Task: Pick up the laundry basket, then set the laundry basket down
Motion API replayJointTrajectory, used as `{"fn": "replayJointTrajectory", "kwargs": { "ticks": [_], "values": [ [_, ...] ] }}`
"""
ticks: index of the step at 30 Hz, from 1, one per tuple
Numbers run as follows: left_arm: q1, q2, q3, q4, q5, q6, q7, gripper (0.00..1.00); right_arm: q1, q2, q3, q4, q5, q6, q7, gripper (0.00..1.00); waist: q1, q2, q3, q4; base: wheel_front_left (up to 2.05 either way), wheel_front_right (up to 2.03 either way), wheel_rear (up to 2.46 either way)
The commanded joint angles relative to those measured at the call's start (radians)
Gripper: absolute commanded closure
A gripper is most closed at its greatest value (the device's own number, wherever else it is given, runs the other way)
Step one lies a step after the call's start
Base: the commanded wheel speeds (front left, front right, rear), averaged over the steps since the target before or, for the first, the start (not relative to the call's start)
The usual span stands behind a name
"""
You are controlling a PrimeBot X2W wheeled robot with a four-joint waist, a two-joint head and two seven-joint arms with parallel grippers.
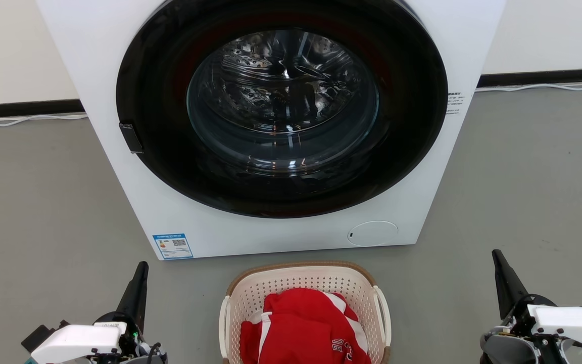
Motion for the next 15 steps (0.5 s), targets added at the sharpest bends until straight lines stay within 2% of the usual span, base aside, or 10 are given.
{"fn": "replayJointTrajectory", "kwargs": {
  "ticks": [1,15],
  "values": [
    [-0.055,0.01,0.03,-0.029,-0.005,-0.01,0.006,1.0,-0.041,-0.004,0.018,-0.028,0.007,0.007,0.007,1.0,0.0,0.0,0.0,0.0,0.0,0.0,0.0],
    [-0.055,0.01,0.03,-0.029,-0.005,-0.01,0.006,1.0,-0.041,-0.004,0.018,-0.028,0.007,0.007,0.007,1.0,0.0,0.0,0.0,0.0,0.0,0.0,0.0]
  ]
}}
